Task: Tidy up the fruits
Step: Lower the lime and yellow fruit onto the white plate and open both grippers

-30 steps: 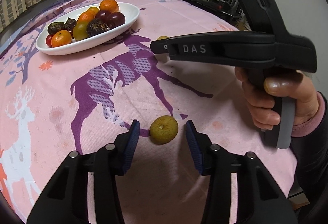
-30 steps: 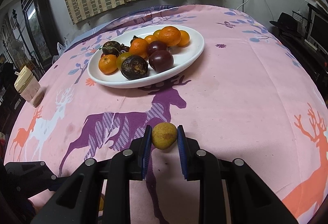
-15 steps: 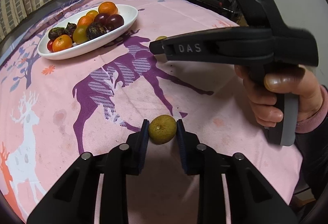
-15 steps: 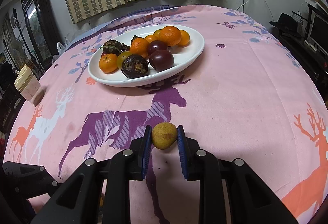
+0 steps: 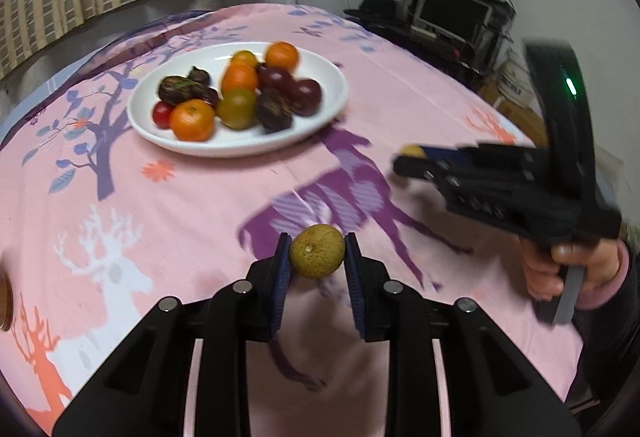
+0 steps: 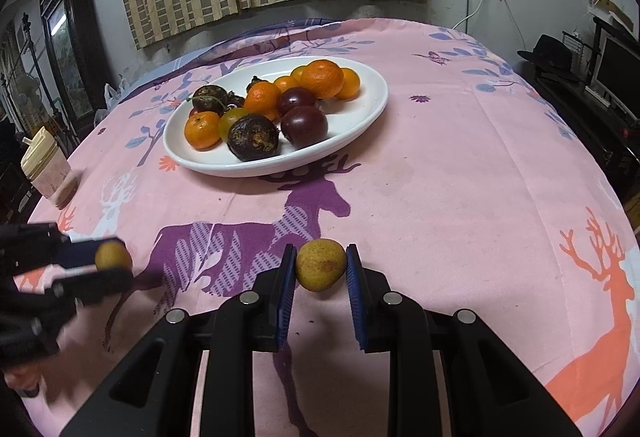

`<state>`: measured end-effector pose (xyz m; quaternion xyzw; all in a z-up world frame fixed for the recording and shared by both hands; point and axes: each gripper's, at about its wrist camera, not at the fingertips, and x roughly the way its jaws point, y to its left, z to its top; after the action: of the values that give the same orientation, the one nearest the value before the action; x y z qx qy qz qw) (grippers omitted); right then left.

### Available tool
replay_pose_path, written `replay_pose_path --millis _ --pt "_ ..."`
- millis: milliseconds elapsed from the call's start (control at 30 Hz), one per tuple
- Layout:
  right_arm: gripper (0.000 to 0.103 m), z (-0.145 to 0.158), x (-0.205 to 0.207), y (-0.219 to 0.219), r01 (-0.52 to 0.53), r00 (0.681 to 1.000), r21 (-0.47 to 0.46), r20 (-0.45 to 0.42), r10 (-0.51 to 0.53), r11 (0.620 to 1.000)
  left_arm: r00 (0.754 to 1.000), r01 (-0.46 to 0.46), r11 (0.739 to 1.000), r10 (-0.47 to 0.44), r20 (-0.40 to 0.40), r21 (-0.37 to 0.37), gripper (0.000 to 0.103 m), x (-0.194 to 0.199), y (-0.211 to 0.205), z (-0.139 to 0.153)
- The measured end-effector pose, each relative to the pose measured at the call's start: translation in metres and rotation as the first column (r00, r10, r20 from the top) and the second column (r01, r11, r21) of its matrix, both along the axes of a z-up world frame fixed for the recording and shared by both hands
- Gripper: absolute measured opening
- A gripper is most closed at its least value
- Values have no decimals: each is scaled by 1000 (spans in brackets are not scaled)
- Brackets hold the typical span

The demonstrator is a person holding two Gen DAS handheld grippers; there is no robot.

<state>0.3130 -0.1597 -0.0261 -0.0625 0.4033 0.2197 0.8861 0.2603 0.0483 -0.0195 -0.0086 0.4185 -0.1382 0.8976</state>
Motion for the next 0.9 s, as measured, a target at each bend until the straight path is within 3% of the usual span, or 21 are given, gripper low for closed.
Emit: replay_pose_path --millis 167,300,533,667,900 --pt "25 5 8 1 20 1000 12 -6 -20 1000 999 -33 999 33 17 -14 26 19 17 12" --pt "25 23 22 11 21 999 11 41 -22 1000 996 -66 997 68 53 -48 26 37 29 31" --pt "25 57 81 44 25 993 63 117 -32 998 973 -172 981 184 140 -95 26 95 52 62" --pt "25 56 124 68 30 991 73 126 -39 997 963 -223 970 235 136 -96 26 148 58 59" --pt "25 40 154 97 -25 995 65 94 19 998 960 -268 963 270 71 -32 26 214 64 32"
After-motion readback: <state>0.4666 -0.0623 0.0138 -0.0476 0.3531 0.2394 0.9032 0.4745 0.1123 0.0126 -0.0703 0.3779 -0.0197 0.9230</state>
